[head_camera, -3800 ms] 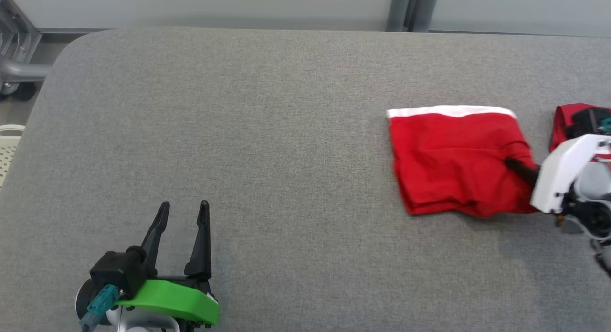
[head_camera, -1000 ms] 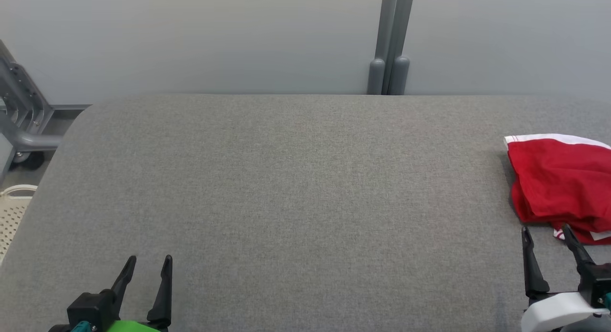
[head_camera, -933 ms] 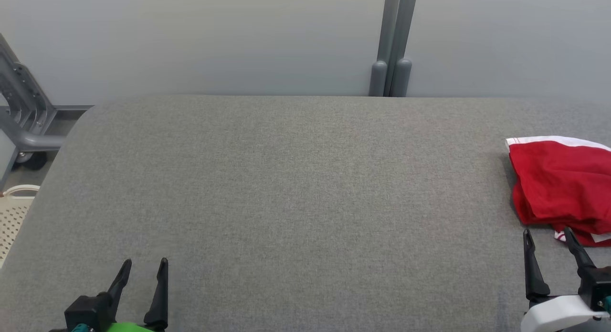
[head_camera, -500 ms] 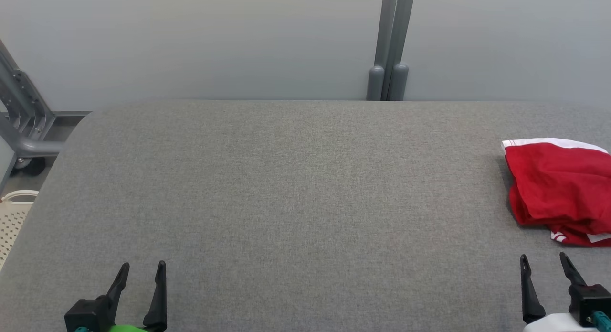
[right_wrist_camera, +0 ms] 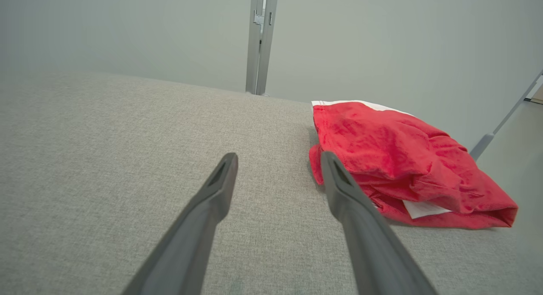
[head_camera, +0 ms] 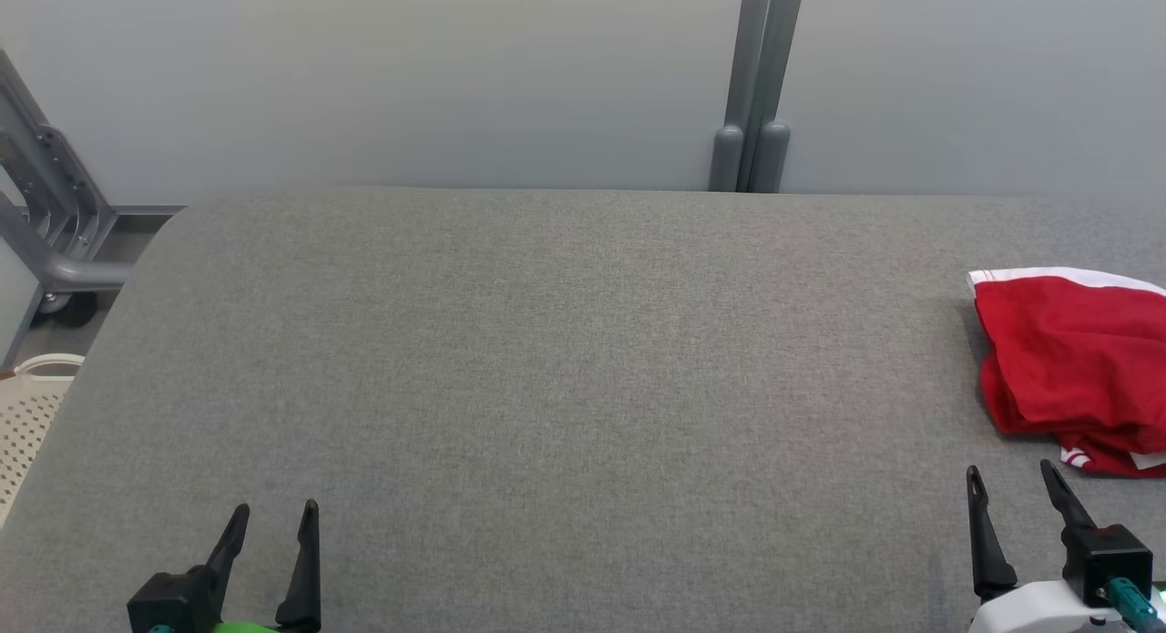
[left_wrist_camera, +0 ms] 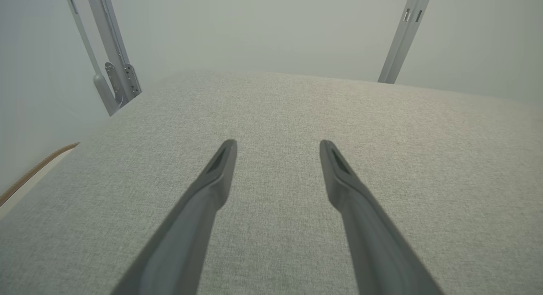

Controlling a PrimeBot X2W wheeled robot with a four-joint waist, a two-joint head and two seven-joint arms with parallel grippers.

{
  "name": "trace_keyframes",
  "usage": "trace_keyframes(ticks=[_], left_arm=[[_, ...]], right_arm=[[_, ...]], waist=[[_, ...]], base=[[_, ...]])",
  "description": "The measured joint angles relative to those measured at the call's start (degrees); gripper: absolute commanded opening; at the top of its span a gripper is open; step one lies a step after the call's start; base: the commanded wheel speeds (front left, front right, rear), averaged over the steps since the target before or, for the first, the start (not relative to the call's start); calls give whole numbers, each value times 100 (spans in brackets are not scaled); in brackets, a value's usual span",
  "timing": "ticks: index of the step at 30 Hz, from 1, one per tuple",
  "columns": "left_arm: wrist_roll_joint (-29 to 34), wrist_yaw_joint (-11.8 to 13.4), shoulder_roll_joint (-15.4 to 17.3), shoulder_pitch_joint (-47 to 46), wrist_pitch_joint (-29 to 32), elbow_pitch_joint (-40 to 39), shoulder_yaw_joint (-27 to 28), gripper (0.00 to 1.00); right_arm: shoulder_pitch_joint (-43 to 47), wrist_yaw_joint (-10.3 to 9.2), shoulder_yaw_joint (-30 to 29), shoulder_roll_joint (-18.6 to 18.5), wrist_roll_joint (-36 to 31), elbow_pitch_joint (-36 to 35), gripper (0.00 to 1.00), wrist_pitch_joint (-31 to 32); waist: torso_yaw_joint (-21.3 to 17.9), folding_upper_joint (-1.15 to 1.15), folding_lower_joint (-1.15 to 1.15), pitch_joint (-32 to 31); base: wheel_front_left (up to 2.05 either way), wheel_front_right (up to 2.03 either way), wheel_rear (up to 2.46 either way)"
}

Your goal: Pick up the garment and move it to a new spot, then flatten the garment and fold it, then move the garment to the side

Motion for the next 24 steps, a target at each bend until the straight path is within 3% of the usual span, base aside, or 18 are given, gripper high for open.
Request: trace_keyframes(ticks=[14,15,24], left_arm=[[-3,0,-34,30,10,79,-52,100],[-3,0,-38,31,11,102,-60,0],[-231,1,-201,148,129,388,-97,0]], right_arm=[[44,2,12,46,-1,57,100,3],[46,2,18,52,-1,79,0,3],[137,2,9,179,281,461,0,165]], waist=[[-49,0,0,37],[-52,0,0,39],[-72,0,0,46]], base=[[0,0,0],[0,0,0],[0,0,0]])
